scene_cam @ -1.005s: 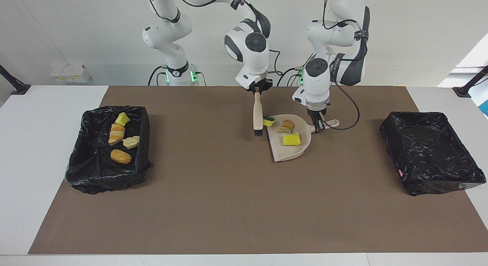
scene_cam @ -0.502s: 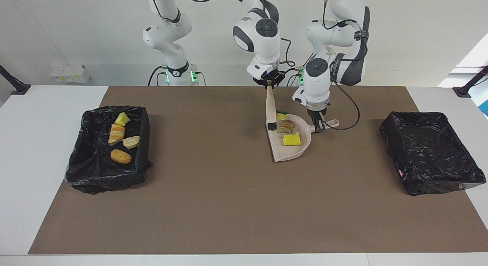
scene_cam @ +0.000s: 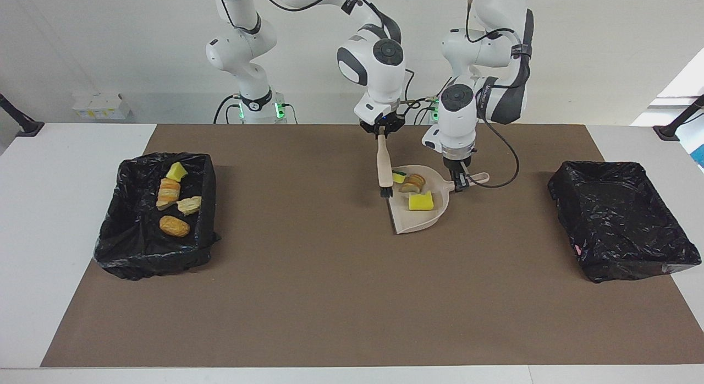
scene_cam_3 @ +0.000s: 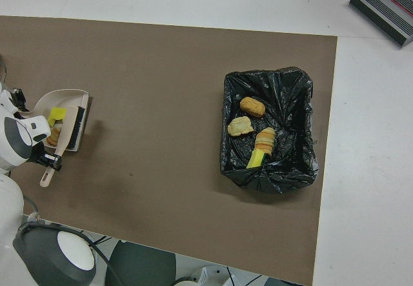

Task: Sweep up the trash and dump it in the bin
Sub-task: 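Sweep the remaining pieces into the dustpan with the right gripper's brush, then carry the loaded dustpan to the bin nearest the left gripper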

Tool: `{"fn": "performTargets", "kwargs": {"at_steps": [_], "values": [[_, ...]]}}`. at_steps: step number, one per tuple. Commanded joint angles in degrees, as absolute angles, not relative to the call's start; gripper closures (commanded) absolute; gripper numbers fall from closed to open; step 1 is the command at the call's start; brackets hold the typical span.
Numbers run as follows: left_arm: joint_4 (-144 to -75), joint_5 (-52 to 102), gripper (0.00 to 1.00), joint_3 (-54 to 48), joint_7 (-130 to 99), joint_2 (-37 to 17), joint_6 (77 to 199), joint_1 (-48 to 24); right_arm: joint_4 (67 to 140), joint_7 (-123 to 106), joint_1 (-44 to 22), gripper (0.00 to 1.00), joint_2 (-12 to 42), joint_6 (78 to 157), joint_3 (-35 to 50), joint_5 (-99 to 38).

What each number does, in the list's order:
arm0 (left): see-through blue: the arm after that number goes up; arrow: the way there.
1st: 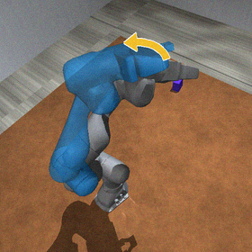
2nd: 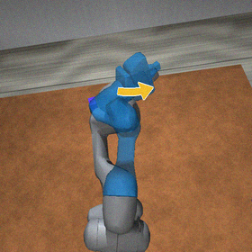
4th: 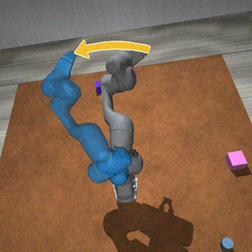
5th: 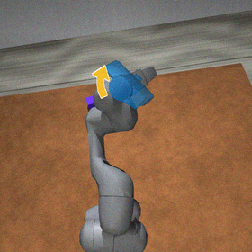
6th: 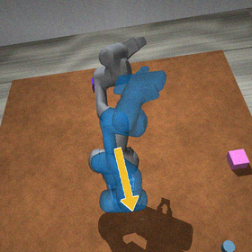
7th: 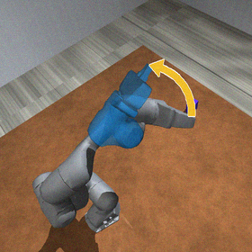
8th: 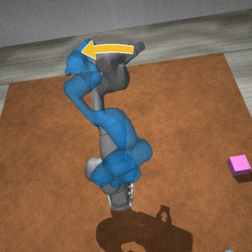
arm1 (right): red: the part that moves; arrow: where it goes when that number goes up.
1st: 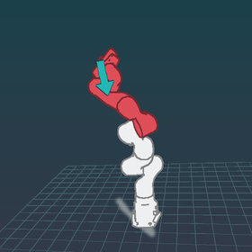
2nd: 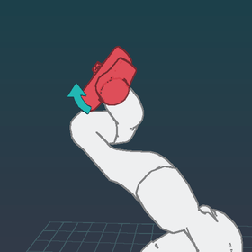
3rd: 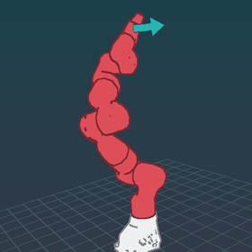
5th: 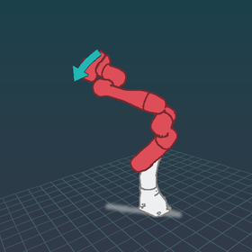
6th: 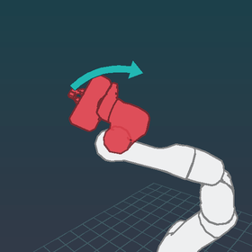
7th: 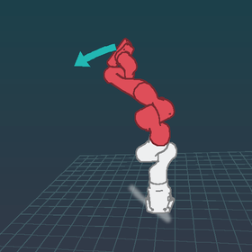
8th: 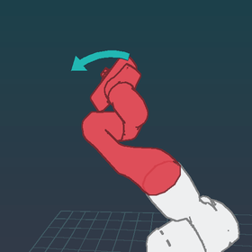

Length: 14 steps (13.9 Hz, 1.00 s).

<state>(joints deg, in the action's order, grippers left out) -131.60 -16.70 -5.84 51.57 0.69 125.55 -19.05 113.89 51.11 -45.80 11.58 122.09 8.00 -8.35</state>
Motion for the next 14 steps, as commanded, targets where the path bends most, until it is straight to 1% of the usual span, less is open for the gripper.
{"fn": "performTargets", "kwargs": {"at_steps": [1,3,7,9,14], "values": [[-133.1,-16.1,1.0,-5.7,51.3,0.9,126.9,-18.5,115.0,52.4,-46.9,1.0,10.5,122.6,8.6,-10.0],[-133.1,-16.1,1.0,-5.8,51.4,0.9,127.0,-17.9,116.8,49.1,-47.5,1.0,9.2,121.2,8.7,-13.4],[-133.1,-16.1,1.0,-5.8,51.4,0.9,127.2,-17.9,116.7,50.7,-50.6,1.0,8.4,120.6,8.7,-23.0],[-133.2,-16.1,1.0,-5.8,51.4,0.8,127.3,-17.9,116.8,54.1,-52.5,1.0,7.4,119.8,8.6,-23.2],[-133.1,-16.0,1.0,-5.8,51.4,0.8,127.3,-17.8,116.8,62.1,-53.9,1.0,6.4,116.5,8.7,-22.0]]}}
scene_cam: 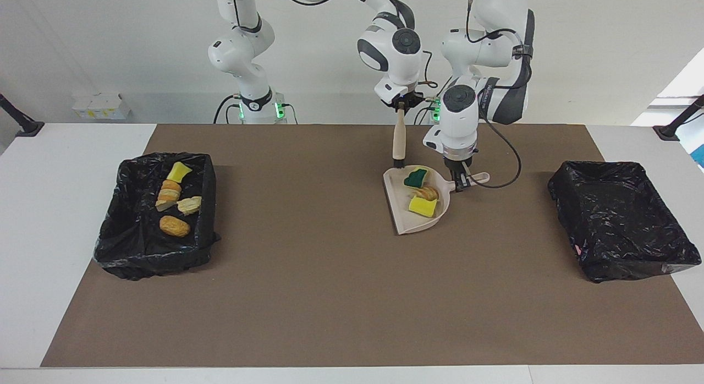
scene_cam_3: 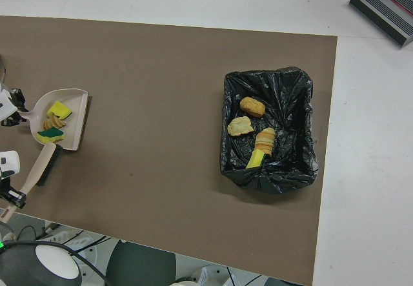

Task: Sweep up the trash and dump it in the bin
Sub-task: 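Carry the loaded dustpan to the bin nearest the left gripper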

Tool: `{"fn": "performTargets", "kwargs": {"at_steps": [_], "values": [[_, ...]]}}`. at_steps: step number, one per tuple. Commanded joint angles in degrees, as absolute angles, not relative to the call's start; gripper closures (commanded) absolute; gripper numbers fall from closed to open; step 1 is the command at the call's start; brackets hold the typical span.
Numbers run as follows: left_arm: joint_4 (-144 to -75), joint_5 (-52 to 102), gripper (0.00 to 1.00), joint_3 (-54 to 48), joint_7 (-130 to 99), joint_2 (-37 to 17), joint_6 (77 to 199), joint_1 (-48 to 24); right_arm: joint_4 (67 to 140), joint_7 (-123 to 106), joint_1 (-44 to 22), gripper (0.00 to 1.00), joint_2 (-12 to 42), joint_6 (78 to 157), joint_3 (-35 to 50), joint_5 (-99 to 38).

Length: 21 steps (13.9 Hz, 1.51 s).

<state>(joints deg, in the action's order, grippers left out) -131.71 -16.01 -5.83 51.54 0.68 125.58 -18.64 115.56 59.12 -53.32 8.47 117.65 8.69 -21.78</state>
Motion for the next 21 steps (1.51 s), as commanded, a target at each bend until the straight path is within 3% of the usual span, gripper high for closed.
{"fn": "performTargets", "kwargs": {"at_steps": [1,6,9,14,21], "values": [[-133.1,-16.0,1.0,-5.8,52.0,0.7,127.3,-17.4,116.7,64.0,-54.8,1.0,6.3,116.5,8.7,-21.1],[-131.0,-16.1,1.0,-5.7,52.4,0.7,124.4,-15.9,118.4,59.3,-54.9,1.0,5.4,116.4,8.7,-19.9],[-127.1,-16.1,1.0,-5.4,55.2,2.0,116.7,-12.9,120.1,52.8,-54.9,1.0,4.7,117.0,8.7,-19.9],[-123.6,-16.0,1.0,-5.4,68.9,7.6,114.1,-1.4,121.5,51.8,-56.9,1.0,6.0,117.5,8.7,-19.5],[-114.3,-16.0,1.0,-5.3,92.8,7.4,112.1,19.6,121.5,54.0,-57.7,1.0,8.3,122.7,8.7,-16.1]]}}
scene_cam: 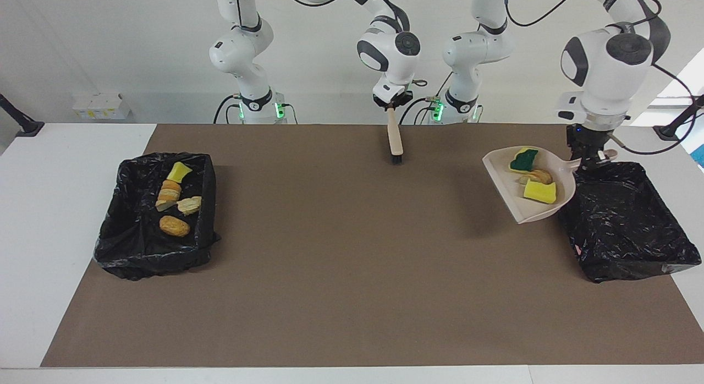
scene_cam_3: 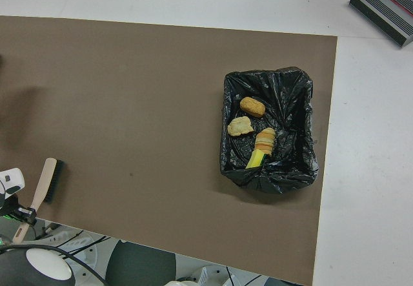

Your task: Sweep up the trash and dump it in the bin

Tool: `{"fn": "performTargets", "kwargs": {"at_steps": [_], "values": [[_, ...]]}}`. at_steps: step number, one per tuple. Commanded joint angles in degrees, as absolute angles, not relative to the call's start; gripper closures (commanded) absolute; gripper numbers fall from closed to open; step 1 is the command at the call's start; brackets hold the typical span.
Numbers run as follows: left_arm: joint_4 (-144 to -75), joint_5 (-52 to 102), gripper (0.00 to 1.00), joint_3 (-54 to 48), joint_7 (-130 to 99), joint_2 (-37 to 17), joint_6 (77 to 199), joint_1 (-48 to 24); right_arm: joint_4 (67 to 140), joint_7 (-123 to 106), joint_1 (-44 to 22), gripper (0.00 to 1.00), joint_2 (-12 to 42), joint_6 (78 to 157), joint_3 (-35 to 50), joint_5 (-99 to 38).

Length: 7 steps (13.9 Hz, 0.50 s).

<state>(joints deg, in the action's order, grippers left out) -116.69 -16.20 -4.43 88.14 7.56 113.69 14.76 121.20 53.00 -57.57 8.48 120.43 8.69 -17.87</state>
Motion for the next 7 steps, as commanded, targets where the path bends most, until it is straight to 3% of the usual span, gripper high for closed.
{"fn": "performTargets", "kwargs": {"at_steps": [1,2,3,4,5,7], "values": [[-113.3,-16.0,1.0,-5.3,97.0,7.1,112.5,22.5,121.5,54.7,-58.4,1.0,9.5,123.9,8.7,-15.2],[-112.2,-16.0,1.0,-5.3,100.4,6.8,113.2,25.1,121.5,55.5,-58.7,1.0,10.2,125.4,8.7,-14.7],[-110.6,-16.0,1.0,-5.3,102.0,6.0,113.6,27.4,121.0,55.5,-58.6,0.82,10.3,124.0,8.6,-14.4],[-108.7,-16.1,1.0,-5.3,102.6,4.9,113.9,29.2,120.2,55.5,-58.3,0.18,10.4,121.9,8.5,-13.6],[-107.2,-16.6,1.0,-5.3,103.2,4.1,114.0,30.3,119.0,55.5,-58.1,0.0,10.5,120.0,8.5,-11.9],[-105.3,-18.0,1.0,-4.8,102.7,2.5,116.9,31.3,116.8,55.5,-56.4,0.0,10.0,116.3,8.3,-10.9]]}}
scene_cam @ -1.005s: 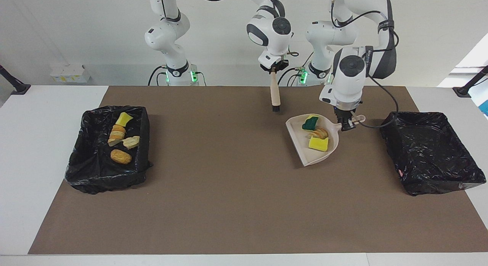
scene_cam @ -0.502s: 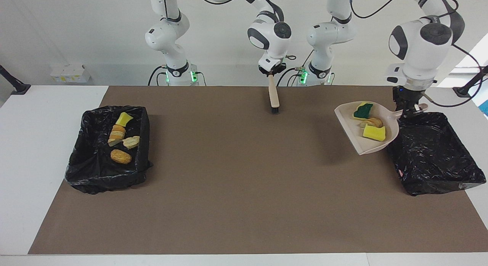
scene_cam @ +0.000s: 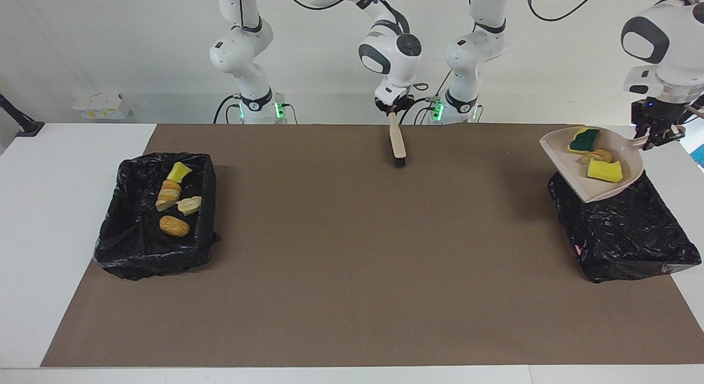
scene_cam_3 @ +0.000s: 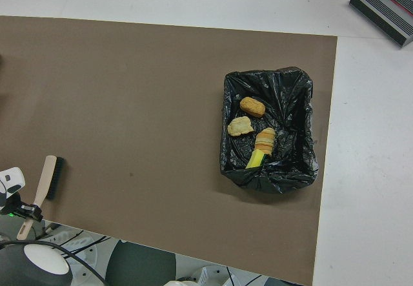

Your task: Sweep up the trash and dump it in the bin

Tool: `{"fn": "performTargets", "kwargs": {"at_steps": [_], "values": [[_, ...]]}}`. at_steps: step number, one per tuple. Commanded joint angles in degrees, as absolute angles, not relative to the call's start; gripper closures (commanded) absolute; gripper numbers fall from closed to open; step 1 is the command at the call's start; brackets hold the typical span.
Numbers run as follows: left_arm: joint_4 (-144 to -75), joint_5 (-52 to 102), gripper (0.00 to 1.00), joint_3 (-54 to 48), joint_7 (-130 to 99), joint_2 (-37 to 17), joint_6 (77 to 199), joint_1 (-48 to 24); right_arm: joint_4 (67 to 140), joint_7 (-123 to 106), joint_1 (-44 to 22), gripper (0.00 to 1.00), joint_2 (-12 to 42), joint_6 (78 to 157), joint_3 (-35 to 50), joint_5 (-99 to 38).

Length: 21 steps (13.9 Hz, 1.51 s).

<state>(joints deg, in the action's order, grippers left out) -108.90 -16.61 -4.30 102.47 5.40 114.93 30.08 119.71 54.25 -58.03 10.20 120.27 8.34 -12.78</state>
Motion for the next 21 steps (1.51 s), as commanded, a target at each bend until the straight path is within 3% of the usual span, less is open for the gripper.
{"fn": "performTargets", "kwargs": {"at_steps": [1,6,10,16,21], "values": [[-104.7,-19.9,1.0,-4.8,102.7,1.8,118.4,31.3,114.7,55.5,-55.4,0.0,10.0,113.7,8.3,-10.7],[-93.2,-25.6,1.0,-4.7,102.5,-8.9,119.0,31.5,110.2,54.5,-47.2,0.0,9.2,111.0,8.0,-9.1],[-92.5,-41.2,1.0,-4.7,100.1,-12.7,122.1,29.8,104.8,42.6,-34.5,0.0,9.2,109.3,8.1,-8.9],[-93.3,-61.9,1.0,-4.8,94.0,-12.7,120.7,27.9,100.0,17.9,-20.8,0.0,9.8,105.9,8.0,-0.8],[-92.5,-73.5,1.0,-4.7,91.3,-11.6,111.9,23.9,97.3,6.9,-15.9,0.0,9.2,102.3,8.0,8.3]]}}
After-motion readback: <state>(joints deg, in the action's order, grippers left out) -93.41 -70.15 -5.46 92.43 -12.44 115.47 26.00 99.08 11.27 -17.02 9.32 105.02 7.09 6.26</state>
